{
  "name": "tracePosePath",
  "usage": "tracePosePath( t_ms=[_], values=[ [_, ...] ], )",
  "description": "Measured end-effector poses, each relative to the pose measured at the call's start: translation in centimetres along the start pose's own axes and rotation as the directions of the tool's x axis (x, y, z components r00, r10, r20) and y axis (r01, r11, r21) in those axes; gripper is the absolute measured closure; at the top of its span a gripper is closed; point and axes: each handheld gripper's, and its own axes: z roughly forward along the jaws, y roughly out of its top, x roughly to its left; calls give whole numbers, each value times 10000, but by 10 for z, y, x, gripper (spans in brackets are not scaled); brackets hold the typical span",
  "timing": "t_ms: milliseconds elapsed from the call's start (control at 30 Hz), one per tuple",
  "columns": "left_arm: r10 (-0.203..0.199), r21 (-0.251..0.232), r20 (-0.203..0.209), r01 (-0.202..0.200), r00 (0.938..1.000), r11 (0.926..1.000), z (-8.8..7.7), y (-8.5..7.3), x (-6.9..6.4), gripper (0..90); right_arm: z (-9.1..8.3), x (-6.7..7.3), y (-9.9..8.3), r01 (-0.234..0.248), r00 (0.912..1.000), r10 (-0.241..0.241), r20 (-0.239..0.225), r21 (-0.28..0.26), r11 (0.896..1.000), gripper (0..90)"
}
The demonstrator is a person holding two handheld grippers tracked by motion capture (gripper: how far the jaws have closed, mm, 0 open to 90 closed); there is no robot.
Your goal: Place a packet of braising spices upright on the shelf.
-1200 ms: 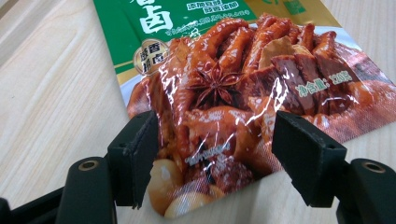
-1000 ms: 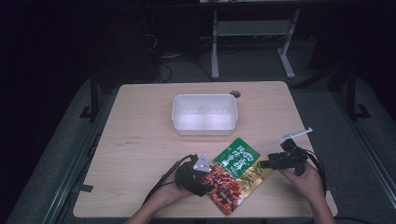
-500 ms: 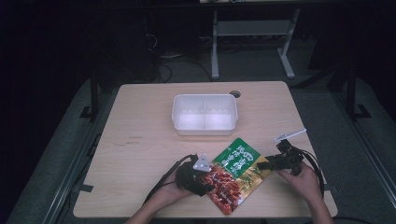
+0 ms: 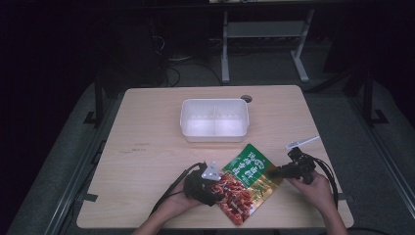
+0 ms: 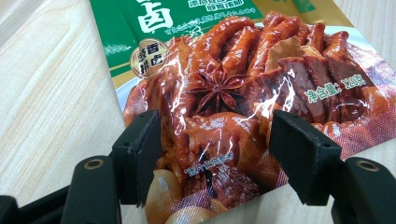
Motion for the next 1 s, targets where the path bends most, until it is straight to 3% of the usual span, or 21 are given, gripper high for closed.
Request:
tracePosePath(
  t_ms=[167,567,1000],
  values=[
    [-13,-32,-52,13,10000,10000,0,-1,-1,328,1,-1,0,-214,9996,212,203,110,9997,890],
    [182,111,-164,-180,9997,9998,-9,-4,-2,318,-3,-2,1,-445,9989,442,-170,-148,9989,894],
    [123,-213,-441,-133,9990,9997,-41,-16,4,310,-17,7,5,-375,9979,335,-557,-714,9967,895]
  ],
)
